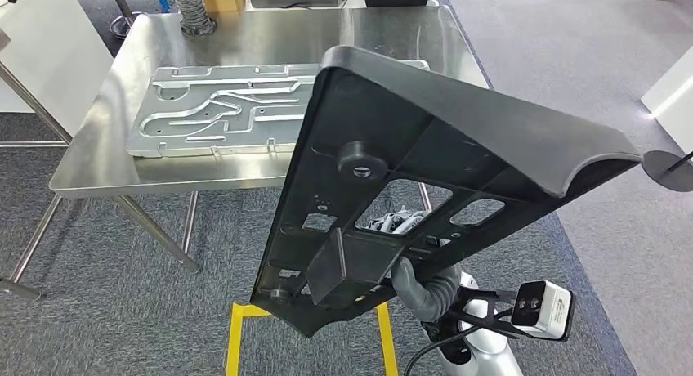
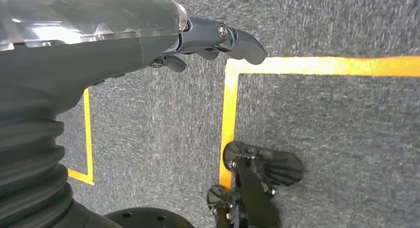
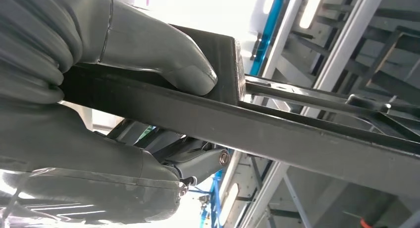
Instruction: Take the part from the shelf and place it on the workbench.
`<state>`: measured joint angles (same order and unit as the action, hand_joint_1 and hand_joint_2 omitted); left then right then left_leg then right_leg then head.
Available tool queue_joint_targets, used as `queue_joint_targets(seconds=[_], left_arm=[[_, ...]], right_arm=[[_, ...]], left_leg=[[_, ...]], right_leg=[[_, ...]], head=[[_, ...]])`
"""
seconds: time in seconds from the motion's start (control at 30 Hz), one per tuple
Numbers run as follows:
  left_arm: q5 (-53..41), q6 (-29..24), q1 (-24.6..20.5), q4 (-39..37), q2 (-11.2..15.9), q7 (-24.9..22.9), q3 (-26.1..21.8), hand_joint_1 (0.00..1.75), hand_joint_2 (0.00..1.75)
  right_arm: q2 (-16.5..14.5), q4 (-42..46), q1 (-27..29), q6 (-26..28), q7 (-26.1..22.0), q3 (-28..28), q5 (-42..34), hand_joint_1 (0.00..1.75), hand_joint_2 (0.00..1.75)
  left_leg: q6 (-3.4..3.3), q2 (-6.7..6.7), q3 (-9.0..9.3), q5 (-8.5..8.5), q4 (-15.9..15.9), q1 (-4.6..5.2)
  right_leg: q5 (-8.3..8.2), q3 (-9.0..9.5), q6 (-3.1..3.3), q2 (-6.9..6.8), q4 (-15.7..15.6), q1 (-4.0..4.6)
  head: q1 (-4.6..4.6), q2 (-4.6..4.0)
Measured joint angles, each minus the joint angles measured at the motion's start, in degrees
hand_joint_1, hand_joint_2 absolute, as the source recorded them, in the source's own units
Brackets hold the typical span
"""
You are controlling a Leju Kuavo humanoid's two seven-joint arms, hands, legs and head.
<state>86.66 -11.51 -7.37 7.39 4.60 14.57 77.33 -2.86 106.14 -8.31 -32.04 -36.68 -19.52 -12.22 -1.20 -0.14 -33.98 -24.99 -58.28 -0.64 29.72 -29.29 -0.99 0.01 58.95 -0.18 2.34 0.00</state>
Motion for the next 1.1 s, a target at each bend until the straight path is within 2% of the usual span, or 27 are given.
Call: queue_joint_targets(seconds=[0.03, 0.07, 0.13, 0.17, 0.2, 0.23, 0.3, 0.33, 0.37, 0.4, 0.47, 0.53, 0.57, 0.63, 0.67, 0.7, 0.73, 0.8, 0.87, 0.93, 1.0, 1.03, 1.1], left_arm=[[0.0, 0.0, -0.03, 0.0, 0.0, 0.04, -0.01, 0.0, 1.75], [0.0, 0.0, -0.05, 0.0, 0.01, 0.1, -0.01, 0.0, 1.75], [0.0, -0.01, -0.02, 0.0, 0.02, 0.2, -0.02, 0.0, 1.75], [0.0, -0.01, 0.02, 0.0, 0.02, 0.25, -0.02, 0.0, 1.75], [0.0, -0.01, 0.05, 0.0, 0.02, 0.27, -0.02, 0.0, 1.75], [0.0, -0.01, 0.06, 0.0, 0.02, 0.27, -0.02, 0.0, 1.75], [0.0, 0.01, 0.07, 0.0, -0.11, 0.31, -0.02, 0.0, 1.75], [0.0, 0.01, 0.04, 0.0, -0.22, 0.33, -0.02, 0.0, 1.75], [0.0, 0.02, 0.04, 0.0, -0.33, 0.34, -0.02, 0.0, 1.75], [0.0, 0.02, 0.07, 0.0, -0.43, 0.35, -0.02, 0.0, 1.75], [0.0, 0.03, 0.08, 0.0, -0.38, 0.34, -0.02, 0.0, 1.75], [0.0, 0.04, -0.04, 0.0, -0.31, 0.37, -0.02, 0.0, 1.75], [0.0, 0.05, -0.12, 0.0, -0.27, 0.38, -0.02, 0.0, 1.75], [0.0, 0.06, -0.08, 0.0, -0.27, 0.4, -0.02, 0.0, 1.75], [0.0, 0.06, -0.01, 0.0, -0.24, 0.42, -0.02, 0.0, 1.75], [0.0, 0.06, 0.08, 0.0, -0.2, 0.43, -0.02, 0.0, 1.75], [0.0, 0.06, 0.12, 0.0, -0.17, 0.45, -0.02, 0.0, 1.75], [0.0, 0.08, 0.17, 0.0, -0.11, 0.53, -0.04, 0.0, 1.75], [0.0, 0.14, 0.15, 0.0, -0.08, 0.66, -0.08, 0.0, 1.75], [0.0, 0.19, 0.28, 0.0, -0.08, 0.81, -0.14, 0.0, 1.75], [0.0, 0.19, 0.44, 0.0, -0.09, 0.95, -0.24, 0.0, 1.75], [0.0, 0.19, 0.43, 0.0, -0.09, 1.02, -0.31, 0.0, 1.75], [0.0, 0.07, 0.38, 0.0, -0.07, 1.09, -0.51, 0.0, 1.75]], right_arm=[[0.0, 0.09, -0.16, 0.0, 0.01, 0.0, -0.05, 1.75, 1.75], [0.0, 0.14, -0.26, 0.0, 0.02, 0.0, -0.07, 1.75, 1.75], [0.01, 0.16, -0.3, 0.0, 0.01, 0.0, -0.13, 1.75, 1.75], [0.01, 0.16, -0.25, 0.0, 0.01, 0.01, -0.2, 1.75, 1.75], [0.02, 0.16, -0.22, 0.0, -0.03, 0.01, -0.28, 1.75, 1.75], [0.02, 0.18, -0.21, 0.01, -0.09, 0.02, -0.39, 1.75, 1.75], [0.02, 0.31, -0.21, 0.02, -0.34, 0.09, -0.56, 1.75, 1.75], [0.02, 0.4, -0.22, 0.03, -0.53, 0.14, -0.67, 1.75, 1.75], [0.02, 0.54, -0.18, 0.04, -0.73, 0.2, -0.81, 1.75, 1.75], [0.03, 0.7, -0.11, 0.03, -0.92, 0.26, -0.97, 1.75, 1.75], [0.05, 1.08, 0.09, -0.09, -1.26, 0.37, -1.48, 1.75, 1.75], [0.09, 1.31, 0.17, -0.45, -1.6, 0.45, -2.07, 1.75, 1.75], [0.11, 1.36, 0.23, -0.69, -1.78, 0.48, -2.29, 1.75, 1.75], [0.15, 1.37, 0.52, -0.96, -2.09, 0.55, -2.52, 1.75, 1.75], [0.18, 1.36, 0.8, -0.9, -2.21, 0.62, -2.47, 1.75, 1.75], [0.21, 1.35, 1.08, -0.78, -2.34, 0.71, -2.36, 1.75, 1.75], [0.24, 1.35, 1.33, -0.66, -2.48, 0.81, -2.23, 1.75, 1.75], [0.28, 1.35, 1.67, -0.63, -2.8, 1.02, -2.05, 1.75, 1.75], [0.34, 1.36, 1.84, -0.78, -3.04, 1.15, -2.0, 1.75, 1.75], [0.42, 1.41, 2.07, -0.89, -3.11, 1.24, -1.74, 1.75, 1.75], [0.47, 1.6, 2.3, -0.98, -3.12, 1.37, -1.21, 1.75, 1.75], [0.48, 1.72, 2.36, -1.03, -3.13, 1.47, -0.99, 1.75, 1.75], [0.48, 1.95, 2.51, -1.12, -3.16, 1.7, -0.61, 1.75, 1.75]], left_leg=[[-0.29, -0.05, 0.39, -0.1, 0.17, -0.05], [-0.53, -0.06, 0.71, -0.31, 0.31, -0.04], [-0.82, -0.11, 1.23, -0.91, 0.34, 0.07], [-0.88, -0.16, 1.58, -1.26, 0.34, 0.15], [-0.9, -0.24, 2.05, -1.64, 0.34, 0.23], [-0.89, -0.33, 2.66, -2.07, 0.35, 0.34], [-0.78, -0.46, 3.93, -3.0, 0.42, 0.53], [-0.62, -0.52, 4.33, -3.38, 0.52, 0.57], [-0.38, -0.52, 4.51, -3.69, 0.64, 0.56], [-0.05, -0.49, 4.62, -3.78, 0.57, 0.53], [0.65, -0.36, 4.96, -3.81, 0.07, 0.58], [1.12, -0.29, 4.09, -4.45, -2.88, 0.56], [1.33, -0.26, 2.65, -5.48, -5.66, 0.44], [1.87, -0.24, -1.52, -8.51, -12.41, 0.08], [2.14, -0.23, -3.33, -9.41, -14.68, -0.11], [2.35, -0.23, -4.4, -9.21, -15.29, -0.27], [2.56, -0.22, -4.44, -7.62, -13.8, -0.42], [2.86, -0.24, -2.25, -2.45, -6.7, -0.7], [2.66, -0.2, -0.52, -0.42, -1.19, -0.58], [1.8, -0.17, -0.32, -0.75, -0.17, -0.33], [0.94, -0.22, 0.2, -0.3, -0.08, -0.46], [0.62, -0.22, 0.56, -0.37, 0.06, -0.52], [0.07, -0.18, 1.17, -0.72, 0.25, -0.49]], right_leg=[[0.69, -1.15, -0.21, -0.01, 2.18, -0.08], [1.85, -3.06, -0.42, -0.01, 5.48, -0.17], [4.67, -8.0, -0.72, 0.0, 12.82, -0.2], [5.3, -9.93, -0.77, -0.01, 15.02, -0.19], [4.68, -10.91, -0.68, 0.0, 15.21, -0.17], [2.76, -10.81, -0.44, 0.0, 13.23, -0.09], [-2.88, -8.54, 0.56, -0.01, 5.44, 0.29], [-4.39, -7.59, 1.05, -0.04, 2.13, 0.58], [-5.3, -7.02, 1.49, -0.06, 0.09, 0.84], [-5.35, -6.87, 1.76, -0.05, -0.71, 1.04], [-5.62, -6.14, 2.15, 0.04, -1.46, 0.86], [-5.44, -4.77, 2.52, 0.09, -2.19, 0.42], [-5.24, -4.2, 2.66, 0.11, -2.46, 0.3], [-4.7, -3.61, 2.81, 0.39, -2.52, 0.25], [-4.39, -3.35, 2.74, 0.61, -2.49, 0.21], [-4.06, -3.03, 2.62, 0.8, -2.44, 0.14], [-3.69, -2.62, 2.45, 0.94, -2.36, 0.02], [-2.76, -1.68, 1.93, 1.13, -2.11, -0.22], [-2.0, -1.21, 1.23, 1.24, -1.8, -0.22], [-1.68, -1.08, 0.46, 1.28, -1.48, -0.06], [-1.33, -1.07, -0.18, 1.11, -0.74, -0.09], [-0.83, -1.64, -0.42, 0.93, 0.58, -0.14], [1.63, -5.05, -0.81, 0.55, 6.77, -0.25]], head=[[0.0, 0.0], [-0.01, 0.0], [-0.01, 0.0], [-0.01, 0.0], [-0.01, 0.0], [-0.01, 0.0], [0.0, 0.0], [-0.02, 0.0], [-0.02, 0.0], [-0.03, 0.0], [-0.03, 0.0], [-0.03, 0.0], [-0.02, 0.0], [-0.02, 0.0], [-0.02, 0.0], [-0.02, 0.0], [-0.02, 0.0], [-0.02, 0.0], [-0.02, 0.0], [-0.02, 0.0], [-0.03, 0.0], [-0.03, 0.0], [-0.03, 0.0]])
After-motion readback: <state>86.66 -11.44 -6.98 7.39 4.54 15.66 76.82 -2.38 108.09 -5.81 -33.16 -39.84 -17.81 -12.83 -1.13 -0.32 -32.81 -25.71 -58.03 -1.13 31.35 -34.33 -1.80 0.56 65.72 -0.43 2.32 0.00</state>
